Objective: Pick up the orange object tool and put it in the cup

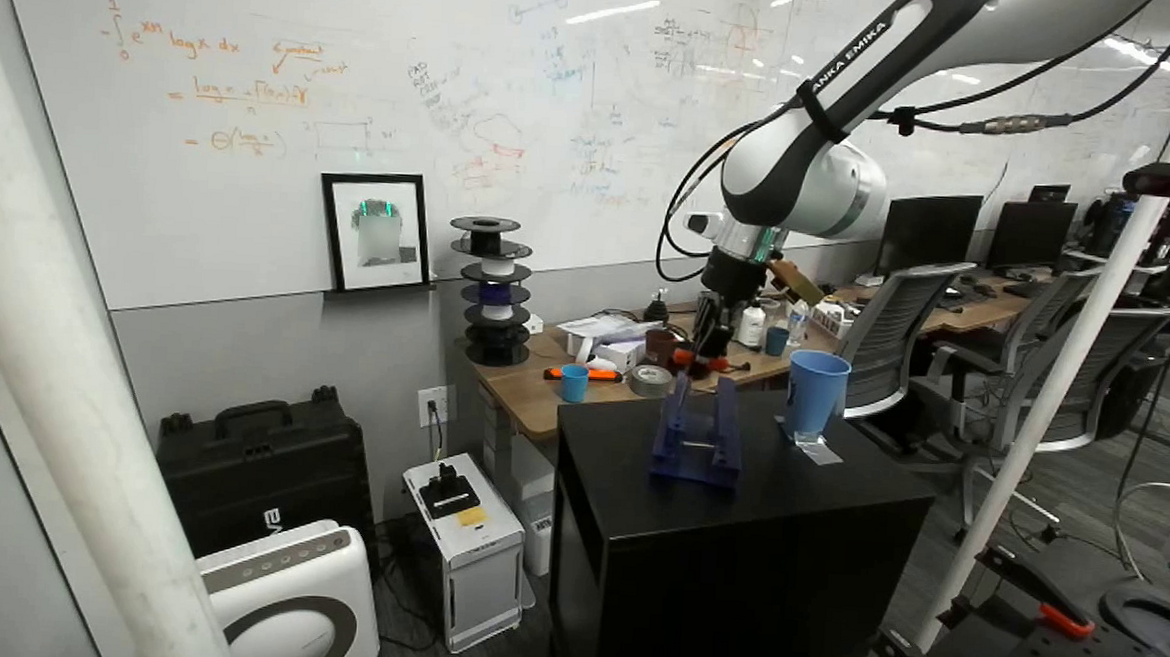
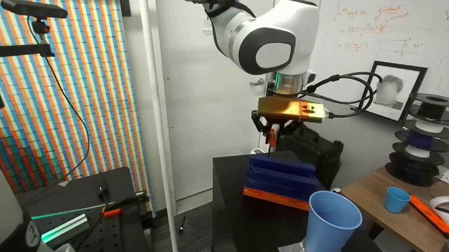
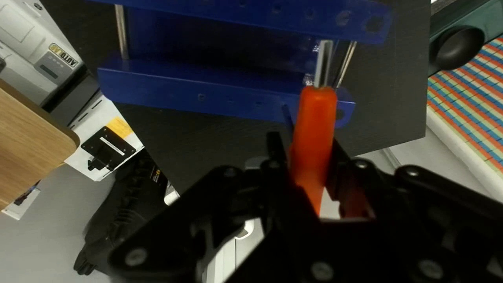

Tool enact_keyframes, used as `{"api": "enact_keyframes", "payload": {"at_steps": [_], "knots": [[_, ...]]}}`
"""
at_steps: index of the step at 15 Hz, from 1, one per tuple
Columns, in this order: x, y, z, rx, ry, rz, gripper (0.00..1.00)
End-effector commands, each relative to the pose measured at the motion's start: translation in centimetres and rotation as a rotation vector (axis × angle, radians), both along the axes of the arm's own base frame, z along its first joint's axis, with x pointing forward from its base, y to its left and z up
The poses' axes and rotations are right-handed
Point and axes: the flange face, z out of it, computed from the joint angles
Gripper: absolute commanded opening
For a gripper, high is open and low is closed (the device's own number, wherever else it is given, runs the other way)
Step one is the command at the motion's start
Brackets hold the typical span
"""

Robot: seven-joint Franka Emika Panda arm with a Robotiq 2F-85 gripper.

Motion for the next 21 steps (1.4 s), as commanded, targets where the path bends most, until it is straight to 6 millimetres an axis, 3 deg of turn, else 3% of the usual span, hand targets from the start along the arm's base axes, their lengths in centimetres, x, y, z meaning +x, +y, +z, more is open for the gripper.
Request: {"api": "enact_keyframes", "payload": {"at_steps": [1,2,7,12,14,17,21], "knots": [[0.6,0.2,1.6,0.016,-0.027,0.014,0.1],[0.3,0.4,2.0,0.013,-0.037,0.014,0.15],[-1.5,2.4,5.9,0.018,-0.085,0.029,0.15],[-4.3,2.9,12.6,0.021,-0.168,-0.001,0.15],[-5.5,1.2,15.5,0.002,-0.242,-0.1,0.15],[-6.5,-3.8,17.8,-0.034,-0.295,-0.246,0.13],[-6.6,-11.9,16.8,-0.078,-0.326,-0.461,0.13]]}}
